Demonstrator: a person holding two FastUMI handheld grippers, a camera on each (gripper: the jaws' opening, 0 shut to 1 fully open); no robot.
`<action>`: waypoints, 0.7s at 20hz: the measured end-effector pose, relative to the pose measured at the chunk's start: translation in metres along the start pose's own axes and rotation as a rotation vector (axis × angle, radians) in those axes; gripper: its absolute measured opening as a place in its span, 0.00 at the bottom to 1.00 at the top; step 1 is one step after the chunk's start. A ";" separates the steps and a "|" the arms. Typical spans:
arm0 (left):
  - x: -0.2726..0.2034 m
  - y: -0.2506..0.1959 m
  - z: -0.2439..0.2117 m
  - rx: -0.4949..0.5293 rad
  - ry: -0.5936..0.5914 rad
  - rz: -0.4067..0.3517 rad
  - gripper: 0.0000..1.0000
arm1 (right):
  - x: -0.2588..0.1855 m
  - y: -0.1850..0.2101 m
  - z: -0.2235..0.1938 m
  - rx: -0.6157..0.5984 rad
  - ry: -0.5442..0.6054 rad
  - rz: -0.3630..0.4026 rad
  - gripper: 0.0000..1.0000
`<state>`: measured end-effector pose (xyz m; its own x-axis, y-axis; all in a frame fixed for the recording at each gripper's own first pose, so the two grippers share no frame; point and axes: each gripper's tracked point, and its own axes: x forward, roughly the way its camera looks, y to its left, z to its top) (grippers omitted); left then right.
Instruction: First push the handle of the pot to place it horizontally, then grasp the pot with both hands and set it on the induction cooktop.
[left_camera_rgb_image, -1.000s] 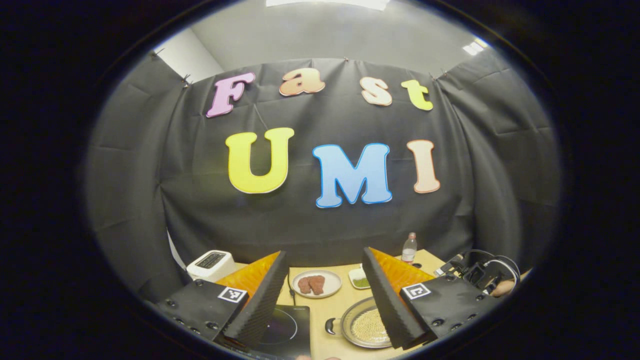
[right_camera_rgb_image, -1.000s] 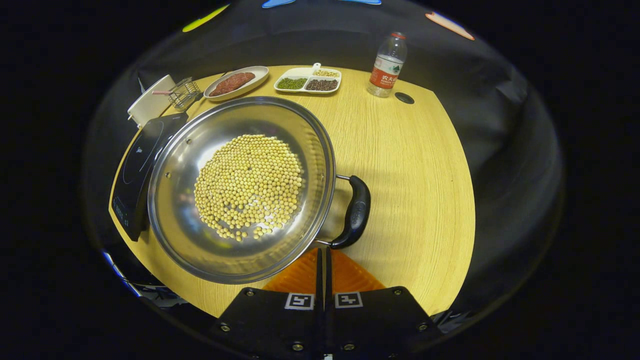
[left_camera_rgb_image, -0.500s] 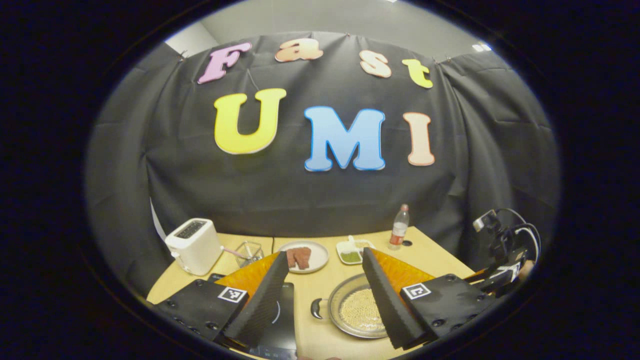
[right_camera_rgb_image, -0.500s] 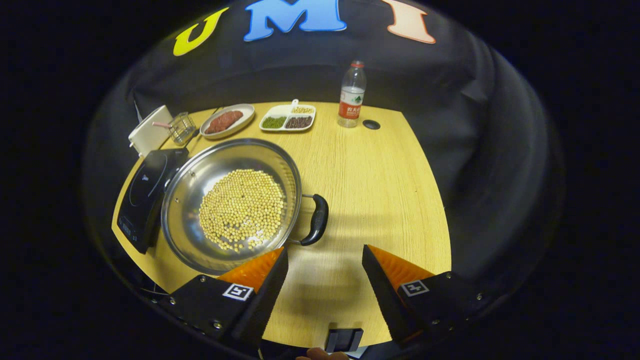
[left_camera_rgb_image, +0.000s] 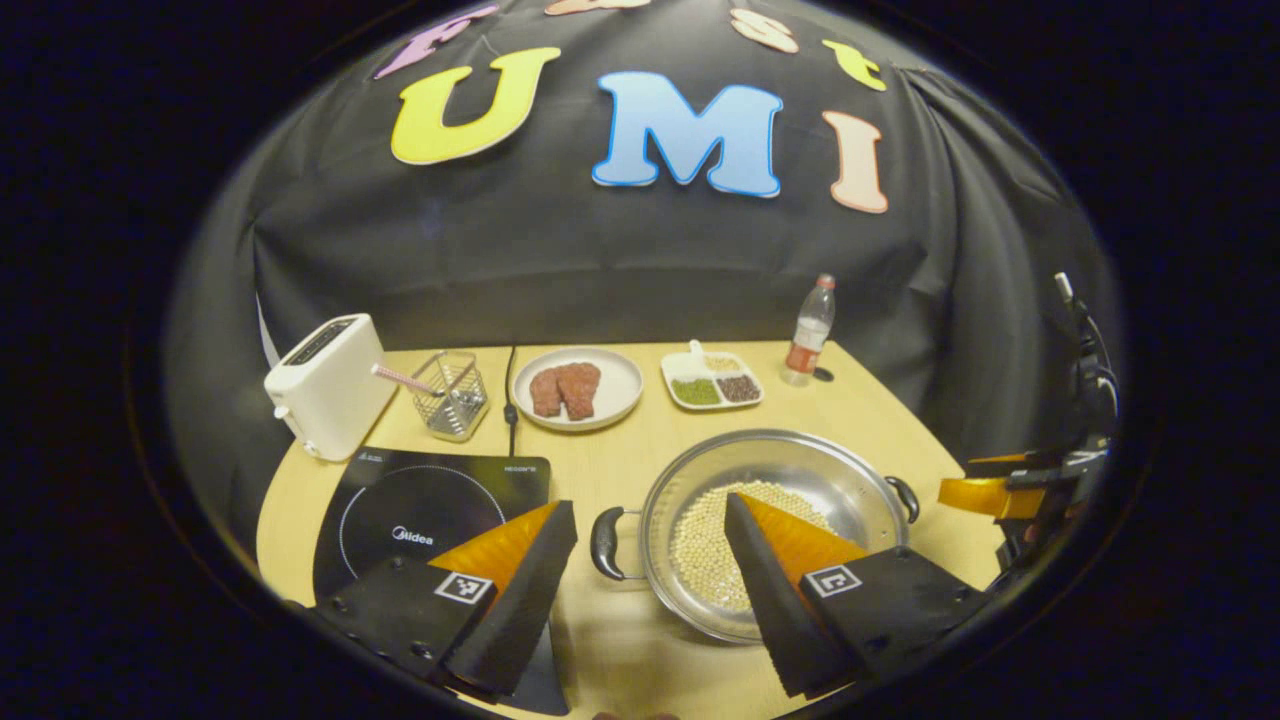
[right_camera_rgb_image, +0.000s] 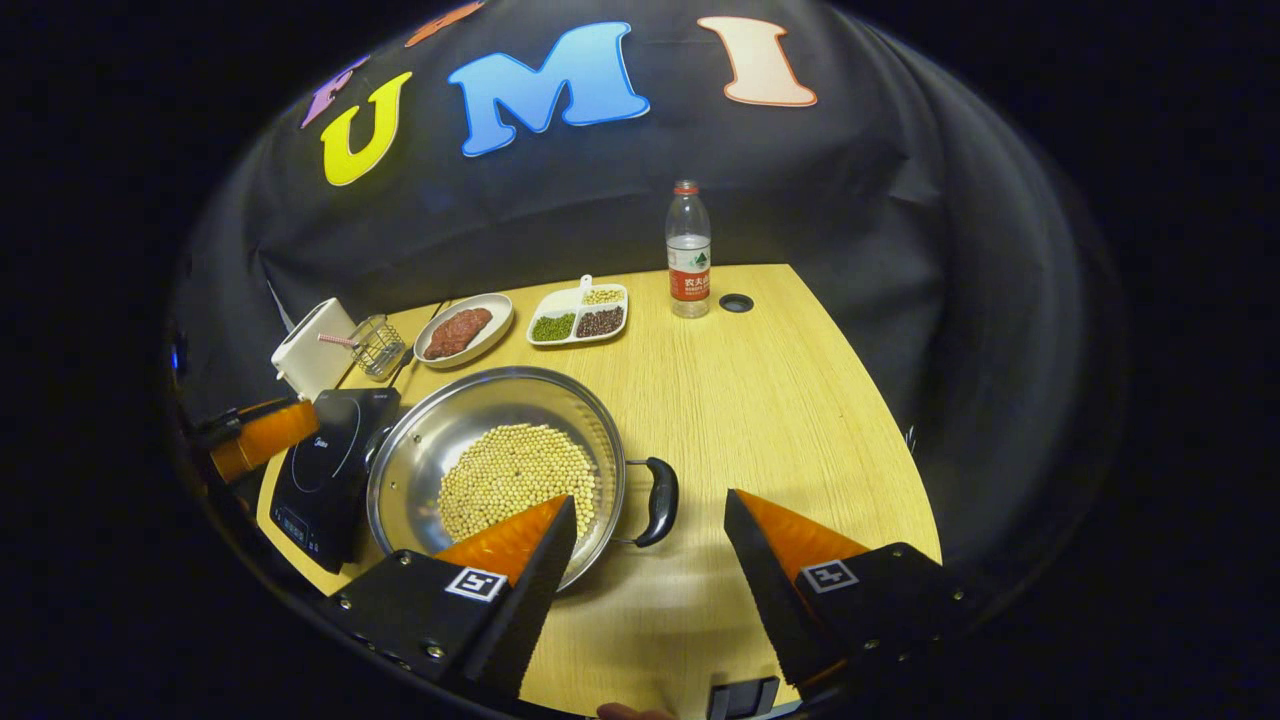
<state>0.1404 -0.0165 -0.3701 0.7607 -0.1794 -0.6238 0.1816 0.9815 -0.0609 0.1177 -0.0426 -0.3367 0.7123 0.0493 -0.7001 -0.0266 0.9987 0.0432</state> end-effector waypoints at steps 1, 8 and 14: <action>0.011 0.003 -0.007 0.007 0.017 0.003 1.00 | 0.006 -0.001 0.000 0.003 0.003 -0.002 0.92; 0.068 0.018 -0.044 0.001 0.111 0.018 0.98 | 0.051 -0.005 -0.006 0.030 0.052 -0.017 0.91; 0.091 0.016 -0.062 0.012 0.152 0.020 0.98 | 0.082 -0.004 -0.016 0.016 0.100 -0.026 0.92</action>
<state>0.1741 -0.0134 -0.4761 0.6610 -0.1464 -0.7360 0.1752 0.9838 -0.0383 0.1650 -0.0424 -0.4061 0.6390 0.0247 -0.7688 0.0034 0.9994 0.0349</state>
